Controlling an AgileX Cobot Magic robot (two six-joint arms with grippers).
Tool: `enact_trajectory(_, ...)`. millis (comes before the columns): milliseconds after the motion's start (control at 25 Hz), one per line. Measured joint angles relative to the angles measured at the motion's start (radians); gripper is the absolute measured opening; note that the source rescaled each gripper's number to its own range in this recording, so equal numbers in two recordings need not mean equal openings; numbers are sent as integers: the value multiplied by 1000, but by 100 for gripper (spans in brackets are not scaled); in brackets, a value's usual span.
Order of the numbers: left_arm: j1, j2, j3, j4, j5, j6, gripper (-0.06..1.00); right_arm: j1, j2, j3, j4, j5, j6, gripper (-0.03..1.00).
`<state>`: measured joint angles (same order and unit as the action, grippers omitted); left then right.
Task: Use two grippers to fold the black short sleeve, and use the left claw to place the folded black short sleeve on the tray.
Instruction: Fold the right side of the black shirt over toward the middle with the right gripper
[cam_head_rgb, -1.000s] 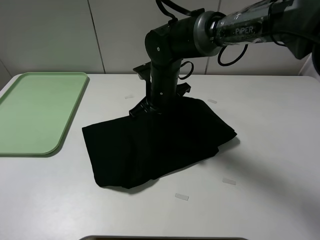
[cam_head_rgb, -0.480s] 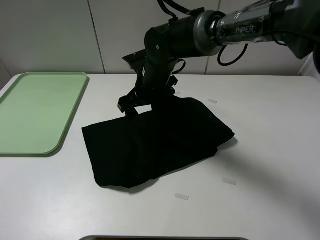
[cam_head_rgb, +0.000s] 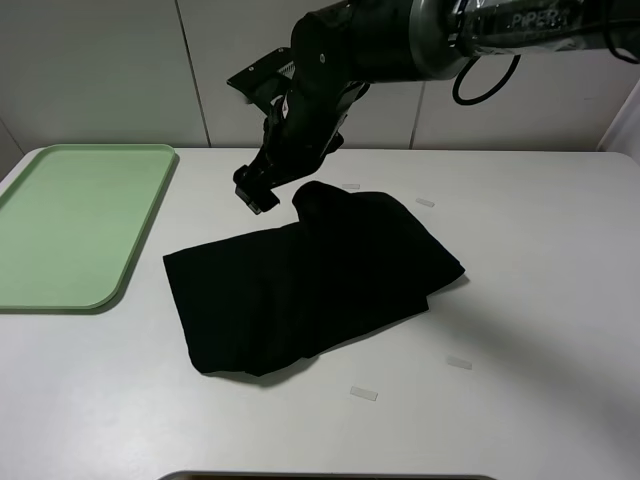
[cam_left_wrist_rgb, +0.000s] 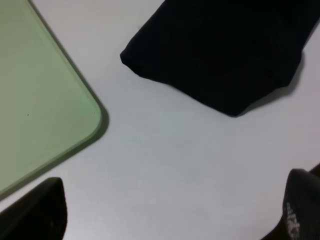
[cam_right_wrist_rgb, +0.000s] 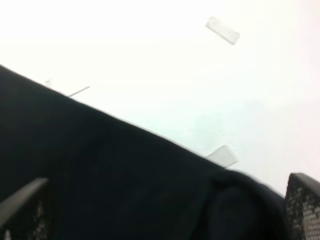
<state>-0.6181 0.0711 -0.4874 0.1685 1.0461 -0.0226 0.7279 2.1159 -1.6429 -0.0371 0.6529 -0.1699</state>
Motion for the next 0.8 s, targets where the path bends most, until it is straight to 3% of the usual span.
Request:
enact_trajectory(200,0,0,0,-1,0,0,84,-1,0,0,-1,27,-3,100)
enact_trajectory(360,0,0,0,-1,0,0,84,-67,0,0,-144,69,33,100)
enact_trajectory(560,0,0,0,-1,0,0,84,-179,0,0,-370,121,234,100)
enact_trajectory(800,0,0,0,-1,0,0,84,-240,0,46,-392,111,422,100)
